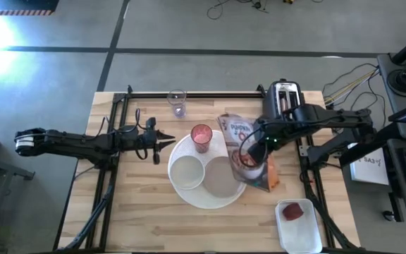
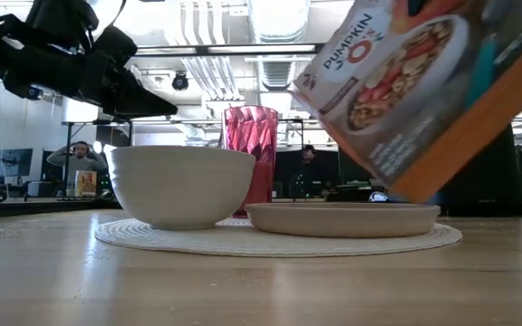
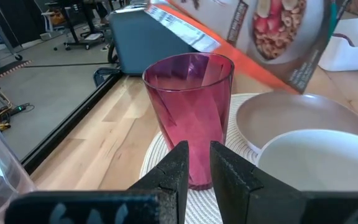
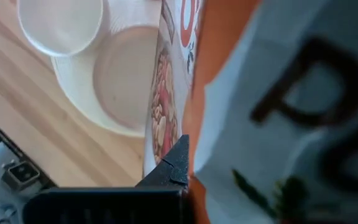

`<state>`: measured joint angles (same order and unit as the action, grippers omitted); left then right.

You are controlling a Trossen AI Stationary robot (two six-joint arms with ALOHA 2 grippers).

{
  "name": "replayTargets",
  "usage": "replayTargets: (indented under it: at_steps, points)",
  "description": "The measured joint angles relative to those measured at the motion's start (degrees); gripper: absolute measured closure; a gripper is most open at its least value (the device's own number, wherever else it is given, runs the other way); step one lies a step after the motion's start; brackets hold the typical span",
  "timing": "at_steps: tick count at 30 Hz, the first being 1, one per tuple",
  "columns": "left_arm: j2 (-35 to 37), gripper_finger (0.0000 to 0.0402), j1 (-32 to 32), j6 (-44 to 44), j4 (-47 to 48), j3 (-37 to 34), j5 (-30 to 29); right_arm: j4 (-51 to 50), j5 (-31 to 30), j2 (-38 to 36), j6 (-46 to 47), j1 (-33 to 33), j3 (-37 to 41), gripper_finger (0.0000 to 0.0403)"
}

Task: Arrange a breakfast setting
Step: Pour the cereals from the cereal box into the white bowl

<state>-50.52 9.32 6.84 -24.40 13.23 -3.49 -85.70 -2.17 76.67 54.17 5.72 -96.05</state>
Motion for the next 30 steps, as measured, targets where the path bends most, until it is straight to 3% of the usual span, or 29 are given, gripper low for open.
replayTargets:
  at_steps: [13,22,30]
  points:
    - [0.0,0.0354,-1.1,-7.4,0.3,0.0,0.0,0.9,10.0,0.0,-0.8,4.2,-2.0,0.0394]
    - [0.0,0.0354,-1.1,-7.4,0.2,0.0,0.0,4.3,10.3,4.8,-1.7,5.4,-10.9,0.0394]
    - [0.0,0.0354,-1.1,-8.4,0.2,0.0,-3.2,-0.5,16.3,14.7,-4.2,5.4,-23.7,0.0394]
